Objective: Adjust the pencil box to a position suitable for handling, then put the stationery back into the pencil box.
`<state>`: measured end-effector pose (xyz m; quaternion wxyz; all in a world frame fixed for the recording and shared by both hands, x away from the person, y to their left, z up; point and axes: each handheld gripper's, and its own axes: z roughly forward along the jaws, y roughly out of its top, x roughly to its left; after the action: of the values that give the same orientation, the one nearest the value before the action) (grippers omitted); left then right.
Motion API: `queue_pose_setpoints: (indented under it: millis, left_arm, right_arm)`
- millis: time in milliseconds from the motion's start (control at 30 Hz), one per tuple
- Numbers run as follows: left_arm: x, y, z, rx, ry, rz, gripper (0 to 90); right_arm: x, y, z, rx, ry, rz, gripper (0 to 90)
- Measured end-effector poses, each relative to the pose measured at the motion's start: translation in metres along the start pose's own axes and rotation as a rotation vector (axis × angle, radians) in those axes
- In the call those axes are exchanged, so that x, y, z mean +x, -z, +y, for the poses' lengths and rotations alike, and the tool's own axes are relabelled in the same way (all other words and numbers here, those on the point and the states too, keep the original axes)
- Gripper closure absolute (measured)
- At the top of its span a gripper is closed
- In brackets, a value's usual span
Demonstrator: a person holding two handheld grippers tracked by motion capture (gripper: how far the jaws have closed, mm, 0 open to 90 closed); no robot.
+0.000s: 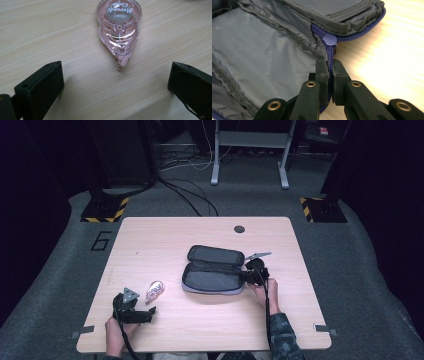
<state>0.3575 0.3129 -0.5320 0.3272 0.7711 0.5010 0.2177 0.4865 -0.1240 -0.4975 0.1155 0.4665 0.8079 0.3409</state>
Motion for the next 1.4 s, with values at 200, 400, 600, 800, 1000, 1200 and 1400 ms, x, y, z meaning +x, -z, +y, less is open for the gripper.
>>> queue_pose_setpoints:
  millis: [200, 400, 600, 800, 1000, 1200, 1400]
  left_arm:
    - [0.0, 0.0, 0.0, -0.002, -0.001, 0.001, 0.2]
    - [0.0, 0.0, 0.0, -0.002, -0.002, 0.001, 0.2]
    - [0.0, 0.0, 0.0, -0.002, -0.002, 0.001, 0.2]
    - [0.0, 0.0, 0.0, -0.002, -0.001, 0.001, 0.2]
    - [0.0, 0.0, 0.0, -0.004, -0.004, -0.002, 0.2]
    - [0.0, 0.0, 0.0, -0.004, -0.003, -0.002, 0.2]
    - [0.0, 0.0, 0.0, -0.002, -0.004, -0.002, 0.2]
  right_arm:
    - [0.001, -0.004, 0.004, 0.008, 0.003, 0.018, 84.5]
    - [0.003, -0.004, 0.004, 0.0, 0.006, 0.043, 72.1]
    - [0.002, 0.009, 0.002, -0.046, -0.035, 0.051, 37.6]
    - [-0.007, 0.034, -0.008, -0.094, -0.046, 0.019, 14.2]
    - [-0.025, 0.054, -0.034, -0.106, -0.044, -0.064, 3.8]
    - [-0.032, 0.064, -0.054, -0.095, -0.042, -0.142, 0.0]
    - [-0.038, 0.069, -0.08, -0.07, -0.04, -0.222, 0.0]
